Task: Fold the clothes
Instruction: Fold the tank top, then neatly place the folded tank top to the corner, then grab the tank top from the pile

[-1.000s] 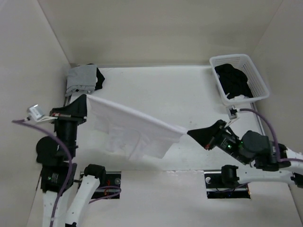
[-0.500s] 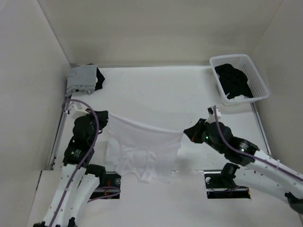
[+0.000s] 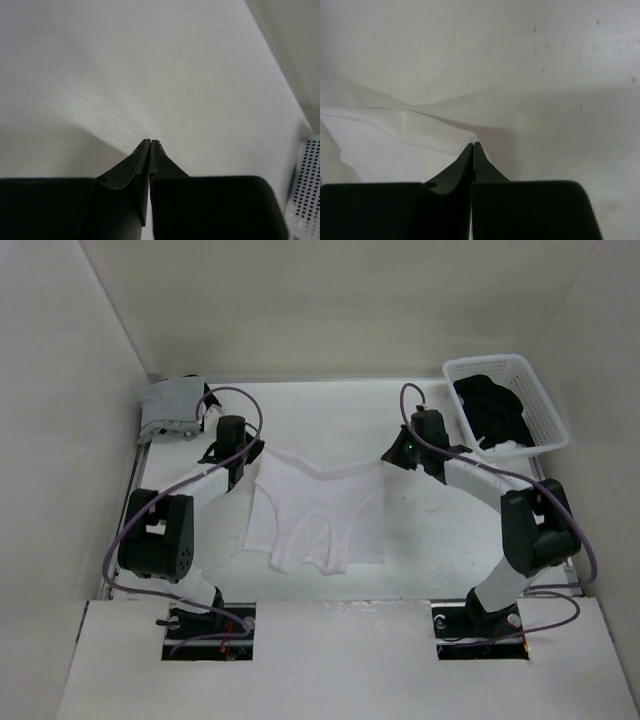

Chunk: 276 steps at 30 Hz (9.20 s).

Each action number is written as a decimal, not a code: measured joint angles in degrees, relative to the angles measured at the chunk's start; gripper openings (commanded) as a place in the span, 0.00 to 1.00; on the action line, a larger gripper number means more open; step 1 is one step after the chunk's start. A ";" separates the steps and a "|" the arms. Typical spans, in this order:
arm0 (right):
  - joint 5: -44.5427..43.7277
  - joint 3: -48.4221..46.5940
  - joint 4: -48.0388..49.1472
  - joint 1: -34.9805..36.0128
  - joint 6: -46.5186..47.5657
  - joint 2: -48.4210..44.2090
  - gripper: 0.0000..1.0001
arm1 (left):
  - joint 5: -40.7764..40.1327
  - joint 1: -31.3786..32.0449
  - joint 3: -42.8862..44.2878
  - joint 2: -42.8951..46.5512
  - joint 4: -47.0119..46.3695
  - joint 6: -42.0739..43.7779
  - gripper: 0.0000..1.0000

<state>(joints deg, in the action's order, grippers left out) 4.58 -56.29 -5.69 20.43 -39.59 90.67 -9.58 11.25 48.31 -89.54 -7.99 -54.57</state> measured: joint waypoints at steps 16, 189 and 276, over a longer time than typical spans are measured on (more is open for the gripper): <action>-0.52 7.76 3.67 0.17 1.62 -13.31 0.00 | 3.19 -1.84 -6.19 9.33 -6.34 -4.15 0.00; -7.78 4.07 9.16 20.96 -1.09 -9.33 0.58 | 5.31 24.98 -39.43 29.42 -9.51 -19.41 0.64; -35.10 -19.74 1.46 -20.09 11.80 6.82 0.50 | -3.85 47.78 -19.34 14.01 -11.28 5.35 0.55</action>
<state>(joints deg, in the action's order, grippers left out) -30.52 -76.03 -4.23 0.34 -27.79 97.49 -13.43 59.02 28.97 -75.53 -19.27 -49.21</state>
